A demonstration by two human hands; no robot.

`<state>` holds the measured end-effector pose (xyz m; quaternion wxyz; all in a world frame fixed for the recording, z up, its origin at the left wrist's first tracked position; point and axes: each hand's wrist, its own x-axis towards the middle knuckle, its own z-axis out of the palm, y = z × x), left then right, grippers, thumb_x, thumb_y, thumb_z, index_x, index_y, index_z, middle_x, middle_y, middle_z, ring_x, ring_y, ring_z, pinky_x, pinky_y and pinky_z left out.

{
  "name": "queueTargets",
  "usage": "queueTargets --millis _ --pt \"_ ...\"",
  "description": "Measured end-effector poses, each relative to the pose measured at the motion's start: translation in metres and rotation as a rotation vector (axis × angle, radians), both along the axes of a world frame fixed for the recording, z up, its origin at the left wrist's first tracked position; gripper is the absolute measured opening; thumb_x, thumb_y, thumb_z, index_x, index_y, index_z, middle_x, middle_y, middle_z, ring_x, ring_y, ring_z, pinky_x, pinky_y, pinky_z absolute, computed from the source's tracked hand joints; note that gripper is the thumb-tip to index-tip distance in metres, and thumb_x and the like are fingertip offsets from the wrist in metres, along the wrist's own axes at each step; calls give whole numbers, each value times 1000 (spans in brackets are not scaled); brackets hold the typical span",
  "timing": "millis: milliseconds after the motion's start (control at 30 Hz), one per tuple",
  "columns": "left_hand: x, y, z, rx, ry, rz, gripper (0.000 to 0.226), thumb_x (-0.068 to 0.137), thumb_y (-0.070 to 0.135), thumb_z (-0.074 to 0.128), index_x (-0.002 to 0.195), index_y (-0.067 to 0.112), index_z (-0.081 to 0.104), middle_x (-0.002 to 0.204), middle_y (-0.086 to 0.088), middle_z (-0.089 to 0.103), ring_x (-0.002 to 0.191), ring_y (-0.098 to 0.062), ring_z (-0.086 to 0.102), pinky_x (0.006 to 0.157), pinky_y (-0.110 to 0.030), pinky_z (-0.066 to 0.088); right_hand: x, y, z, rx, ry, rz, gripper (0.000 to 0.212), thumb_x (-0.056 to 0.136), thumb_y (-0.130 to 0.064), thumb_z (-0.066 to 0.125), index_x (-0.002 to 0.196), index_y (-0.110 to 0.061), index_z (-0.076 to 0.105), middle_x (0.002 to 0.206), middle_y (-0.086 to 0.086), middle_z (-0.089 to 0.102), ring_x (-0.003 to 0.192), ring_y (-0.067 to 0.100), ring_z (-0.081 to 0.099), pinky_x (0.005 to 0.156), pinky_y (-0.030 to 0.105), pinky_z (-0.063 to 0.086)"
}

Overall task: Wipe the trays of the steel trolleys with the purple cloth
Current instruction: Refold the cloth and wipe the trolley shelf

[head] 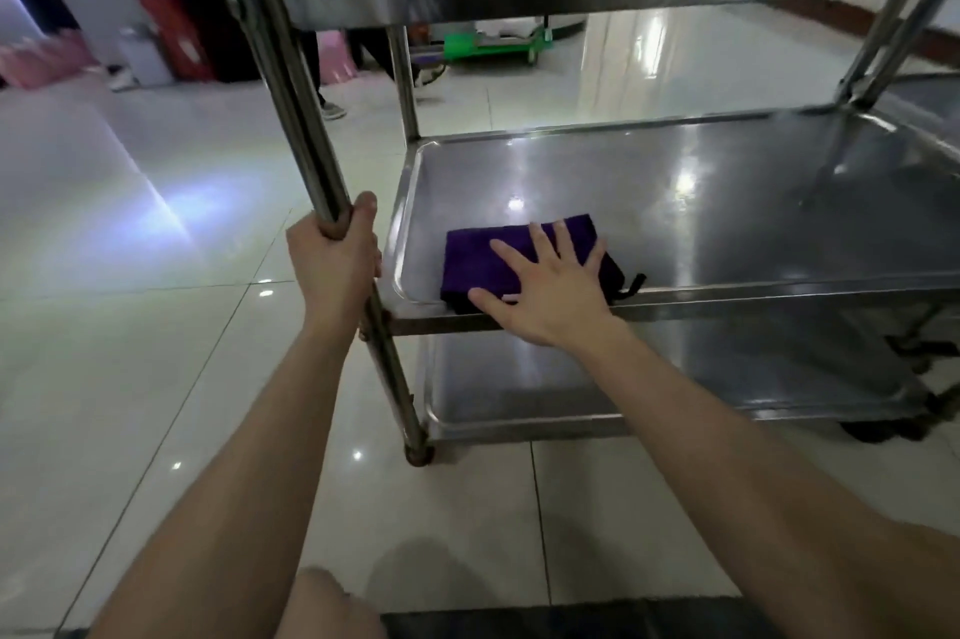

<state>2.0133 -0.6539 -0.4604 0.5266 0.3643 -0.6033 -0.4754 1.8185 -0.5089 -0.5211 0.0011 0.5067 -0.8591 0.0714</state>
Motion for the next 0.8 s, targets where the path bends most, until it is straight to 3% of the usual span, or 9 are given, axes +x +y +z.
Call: queueTargets --millis 200,300,433,567,800 --pt "11 -11 2 61 -36 -245 38 94 31 75 59 23 63 53 -4 53 44 -22 50 48 -31 47 2 4 -7 23 -4 -44 107 80 -104 -4 170 -48 10 182 11 4 166 42 -3 121 80 -11" --pt "5 -9 -4 60 -16 -175 34 90 35 75 67 18 57 53 -4 50 44 -20 48 47 -30 45 2 2 -9 62 3 -70 108 78 -105 -6 170 -51 7 182 11 3 166 42 -4 121 81 -11" --pt "-4 -7 -8 51 21 -112 44 90 35 75 55 25 49 52 -4 46 46 -22 46 49 -33 42 -5 -7 7 157 -44 -57 104 75 -107 4 167 -58 5 181 12 3 166 44 -5 119 81 -16" --pt "-6 -6 -10 20 36 -77 47 91 41 73 63 17 45 57 -12 41 52 -26 44 55 -41 41 -13 -16 6 186 -110 -39 108 71 -109 2 166 -59 -2 181 10 -11 165 40 -17 121 76 -20" --pt "-6 1 -10 -9 31 -28 45 89 45 69 51 33 48 55 -4 40 51 -27 44 54 -40 41 -54 -87 4 195 -124 -37 112 60 -116 -1 160 -67 -15 180 8 -19 164 43 -20 116 80 -23"
